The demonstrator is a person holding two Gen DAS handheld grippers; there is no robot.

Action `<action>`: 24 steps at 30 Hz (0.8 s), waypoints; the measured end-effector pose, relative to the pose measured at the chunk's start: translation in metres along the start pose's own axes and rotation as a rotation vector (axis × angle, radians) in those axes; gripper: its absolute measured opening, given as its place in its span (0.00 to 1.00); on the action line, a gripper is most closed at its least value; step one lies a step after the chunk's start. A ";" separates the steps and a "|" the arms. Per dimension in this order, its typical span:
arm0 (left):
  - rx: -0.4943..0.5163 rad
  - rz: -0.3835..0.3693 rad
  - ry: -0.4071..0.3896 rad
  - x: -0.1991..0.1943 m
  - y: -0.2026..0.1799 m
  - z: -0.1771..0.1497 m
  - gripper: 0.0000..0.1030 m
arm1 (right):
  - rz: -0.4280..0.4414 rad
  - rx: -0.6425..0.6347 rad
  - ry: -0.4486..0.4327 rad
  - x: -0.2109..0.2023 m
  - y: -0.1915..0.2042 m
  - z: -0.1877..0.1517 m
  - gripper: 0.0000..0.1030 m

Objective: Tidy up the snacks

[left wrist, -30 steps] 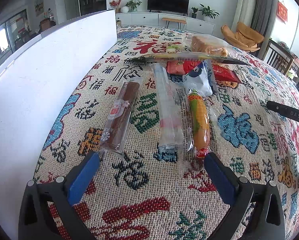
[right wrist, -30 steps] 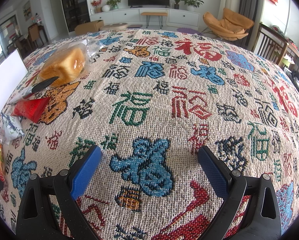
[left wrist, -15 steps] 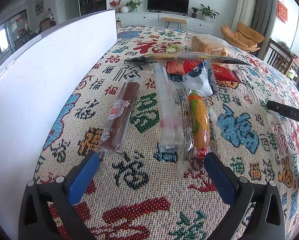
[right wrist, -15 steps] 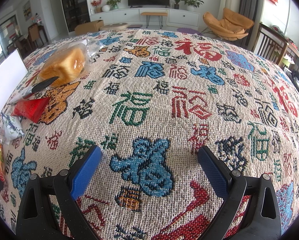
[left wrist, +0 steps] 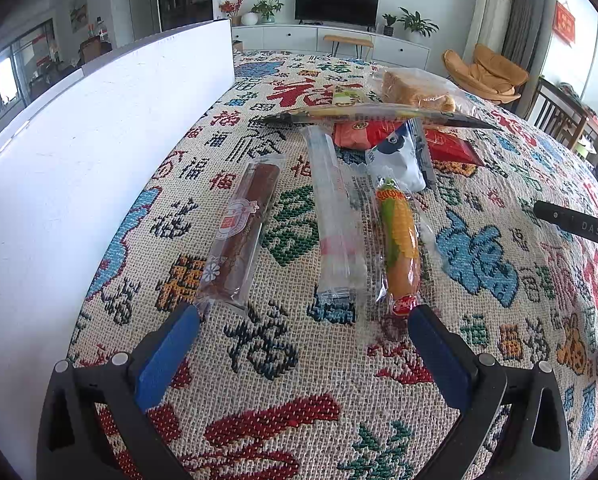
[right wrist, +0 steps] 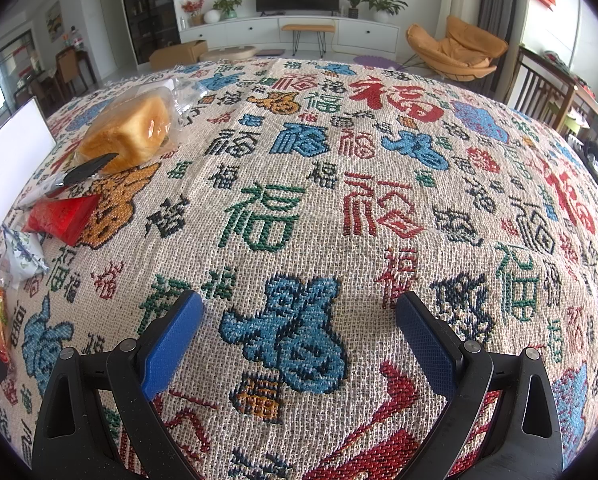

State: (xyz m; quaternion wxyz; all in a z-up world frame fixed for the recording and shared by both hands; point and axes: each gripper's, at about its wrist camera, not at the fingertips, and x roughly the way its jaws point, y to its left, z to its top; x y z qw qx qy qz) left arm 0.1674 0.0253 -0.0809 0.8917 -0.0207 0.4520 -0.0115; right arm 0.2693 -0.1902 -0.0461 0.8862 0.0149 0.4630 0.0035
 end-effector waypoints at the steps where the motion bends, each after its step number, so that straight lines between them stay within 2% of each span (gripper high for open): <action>1: 0.000 0.000 0.000 0.000 0.000 0.000 1.00 | 0.000 0.000 0.000 0.000 0.000 0.000 0.96; 24: -0.006 -0.010 -0.002 -0.004 0.004 -0.005 1.00 | 0.000 0.000 0.000 0.000 -0.001 0.000 0.96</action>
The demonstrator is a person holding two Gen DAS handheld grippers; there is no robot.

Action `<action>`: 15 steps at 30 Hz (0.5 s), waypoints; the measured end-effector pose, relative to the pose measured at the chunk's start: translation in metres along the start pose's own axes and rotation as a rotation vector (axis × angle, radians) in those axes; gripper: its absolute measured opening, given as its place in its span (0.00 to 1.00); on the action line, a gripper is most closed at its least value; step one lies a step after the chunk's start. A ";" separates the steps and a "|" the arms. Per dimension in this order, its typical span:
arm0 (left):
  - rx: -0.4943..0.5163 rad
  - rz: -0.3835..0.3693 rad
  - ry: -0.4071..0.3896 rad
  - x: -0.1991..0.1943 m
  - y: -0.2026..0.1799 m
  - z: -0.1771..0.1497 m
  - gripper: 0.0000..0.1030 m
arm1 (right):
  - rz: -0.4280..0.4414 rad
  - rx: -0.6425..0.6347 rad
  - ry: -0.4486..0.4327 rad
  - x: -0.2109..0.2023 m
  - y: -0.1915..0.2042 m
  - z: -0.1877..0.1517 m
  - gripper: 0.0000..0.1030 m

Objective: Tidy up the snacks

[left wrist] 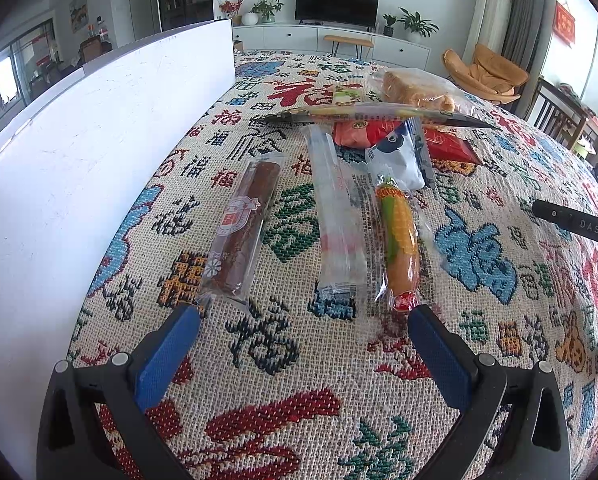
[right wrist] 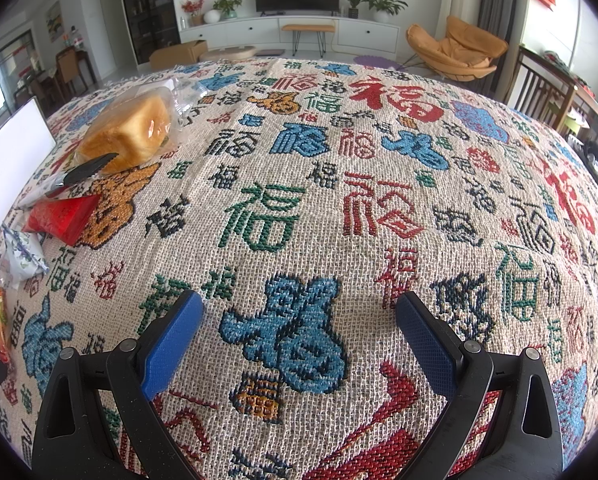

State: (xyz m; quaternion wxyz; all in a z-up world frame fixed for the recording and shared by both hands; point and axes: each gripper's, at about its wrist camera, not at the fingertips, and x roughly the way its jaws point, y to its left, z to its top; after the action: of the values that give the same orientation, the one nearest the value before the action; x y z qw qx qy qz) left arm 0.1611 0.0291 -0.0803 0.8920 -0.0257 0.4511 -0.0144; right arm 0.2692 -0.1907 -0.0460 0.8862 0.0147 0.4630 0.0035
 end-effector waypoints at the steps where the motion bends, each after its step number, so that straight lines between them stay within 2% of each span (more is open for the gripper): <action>1: -0.007 -0.014 -0.006 -0.003 0.002 -0.002 1.00 | 0.000 0.000 0.000 0.000 0.000 0.000 0.96; 7: -0.106 -0.114 -0.032 -0.020 0.020 -0.010 1.00 | 0.000 0.000 0.000 0.000 0.000 0.000 0.96; 10: -0.167 -0.137 -0.045 -0.026 0.032 -0.012 1.00 | 0.000 0.000 0.000 0.000 0.001 0.000 0.96; 12: -0.197 -0.112 -0.064 -0.030 0.037 -0.013 1.00 | -0.001 0.001 0.000 0.000 0.000 0.000 0.96; 15: -0.234 -0.035 -0.062 -0.029 0.044 -0.013 1.00 | 0.000 0.000 0.000 0.000 0.000 0.000 0.96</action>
State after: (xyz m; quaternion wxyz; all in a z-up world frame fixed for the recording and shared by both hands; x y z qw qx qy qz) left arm 0.1331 0.0743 -0.0675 0.8959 -0.1380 0.4216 0.0239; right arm 0.2694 -0.1908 -0.0463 0.8862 0.0147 0.4631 0.0036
